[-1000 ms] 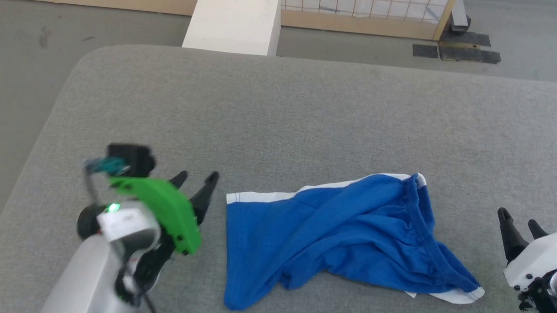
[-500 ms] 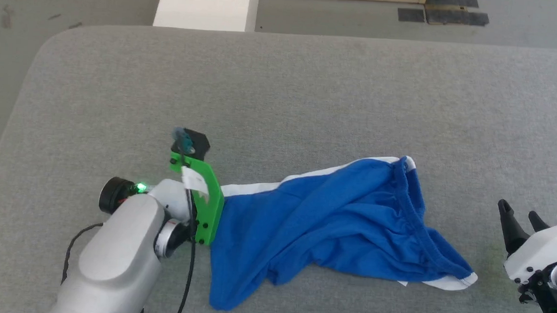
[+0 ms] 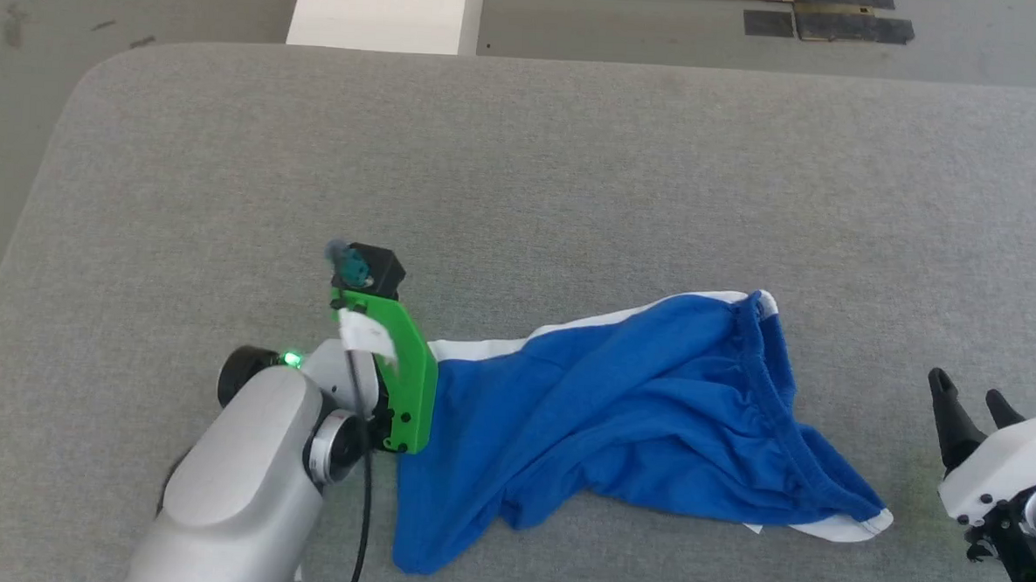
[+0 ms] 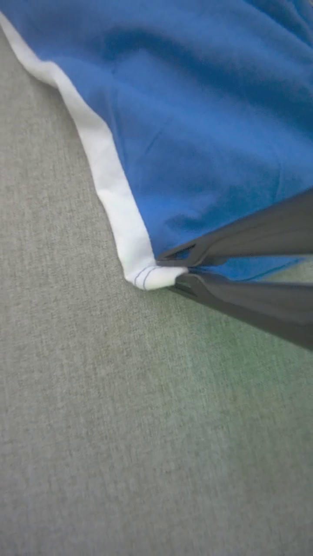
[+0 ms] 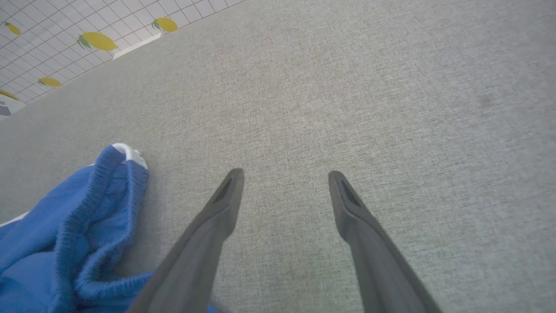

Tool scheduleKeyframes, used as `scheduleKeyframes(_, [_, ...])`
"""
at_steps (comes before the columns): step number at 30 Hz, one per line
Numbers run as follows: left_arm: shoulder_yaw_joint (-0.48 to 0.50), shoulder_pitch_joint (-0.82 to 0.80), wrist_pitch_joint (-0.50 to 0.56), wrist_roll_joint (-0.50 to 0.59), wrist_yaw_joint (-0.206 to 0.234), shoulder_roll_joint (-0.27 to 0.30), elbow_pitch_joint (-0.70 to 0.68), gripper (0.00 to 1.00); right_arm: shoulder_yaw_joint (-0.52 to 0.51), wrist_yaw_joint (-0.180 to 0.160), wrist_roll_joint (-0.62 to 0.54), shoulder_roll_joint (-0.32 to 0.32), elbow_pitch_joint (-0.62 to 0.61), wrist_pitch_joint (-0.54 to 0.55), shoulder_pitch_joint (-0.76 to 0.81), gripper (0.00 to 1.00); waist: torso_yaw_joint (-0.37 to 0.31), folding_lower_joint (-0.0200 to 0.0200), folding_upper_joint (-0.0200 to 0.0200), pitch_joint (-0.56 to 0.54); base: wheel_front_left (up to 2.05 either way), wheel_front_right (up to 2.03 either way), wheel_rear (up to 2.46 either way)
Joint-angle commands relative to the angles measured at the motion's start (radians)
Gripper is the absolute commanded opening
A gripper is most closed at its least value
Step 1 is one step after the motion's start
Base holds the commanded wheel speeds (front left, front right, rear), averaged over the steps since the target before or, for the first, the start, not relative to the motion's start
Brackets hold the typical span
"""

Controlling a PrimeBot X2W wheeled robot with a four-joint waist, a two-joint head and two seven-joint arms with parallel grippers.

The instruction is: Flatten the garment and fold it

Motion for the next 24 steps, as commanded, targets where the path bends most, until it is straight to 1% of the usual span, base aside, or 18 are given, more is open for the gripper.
scheduleKeyframes(1, [0.018, 0.032, -0.027, -0.028, 0.009, -0.011, -0.016, 0.0, 0.007, -0.001, -0.006, 0.001, -0.005, -0.006, -0.016, 1.0, 0.007, 0.0, 0.0, -0.008, 0.0, 0.0, 0.0])
scheduleKeyframes(2, [0.03, 0.041, -0.042, -0.037, 0.014, -0.012, -0.03, 0.0, 0.012, -0.001, -0.005, 0.001, -0.009, -0.005, -0.018, 1.0, 0.008, 0.0, 0.0, -0.01, 0.0, 0.0, 0.0])
scheduleKeyframes(3, [0.068, 0.08, -0.095, -0.059, 0.032, -0.011, -0.087, 0.0, 0.038, -0.001, -0.012, 0.001, -0.033, 0.007, -0.037, 1.0, 0.011, 0.0, 0.0, -0.01, 0.0, 0.0, 0.0])
scheduleKeyframes(5, [0.087, 0.11, -0.123, -0.068, 0.045, -0.009, -0.125, 0.0, 0.067, -0.001, -0.027, 0.001, -0.058, 0.028, -0.058, 1.0, 0.013, 0.0, 0.0, -0.008, 0.0, 0.0, 0.0])
scheduleKeyframes(8, [0.104, 0.149, -0.145, -0.08, 0.061, -0.008, -0.179, 0.0, 0.13, -0.001, -0.052, 0.001, -0.087, 0.087, -0.1, 1.0, 0.016, 0.0, 0.0, 0.001, 0.0, 0.0, 0.0])
scheduleKeyframes(12, [0.11, 0.185, -0.153, -0.091, 0.078, -0.014, -0.243, 0.0, 0.236, -0.001, -0.079, -0.025, -0.096, 0.2, -0.165, 1.0, 0.025, 0.0, 0.0, 0.021, 0.0, 0.0, 0.0])
scheduleKeyframes(17, [0.105, 0.196, -0.151, -0.097, 0.087, -0.022, -0.296, 0.0, 0.342, -0.001, -0.125, -0.069, -0.058, 0.327, -0.244, 1.0, 0.041, 0.0, 0.0, 0.057, 0.0, 0.0, 0.0])
scheduleKeyframes(19, [0.101, 0.192, -0.15, -0.095, 0.088, -0.023, -0.308, 0.0, 0.381, -0.001, -0.136, -0.083, -0.035, 0.361, -0.269, 1.0, 0.047, 0.0, 0.0, 0.071, 0.0, 0.0, 0.0])
scheduleKeyframes(24, [0.094, 0.185, -0.15, -0.093, 0.087, -0.026, -0.323, 0.0, 0.448, -0.001, -0.162, -0.108, 0.023, 0.4, -0.308, 1.0, 0.062, 0.0, 0.0, 0.106, 0.0, 0.0, 0.0])
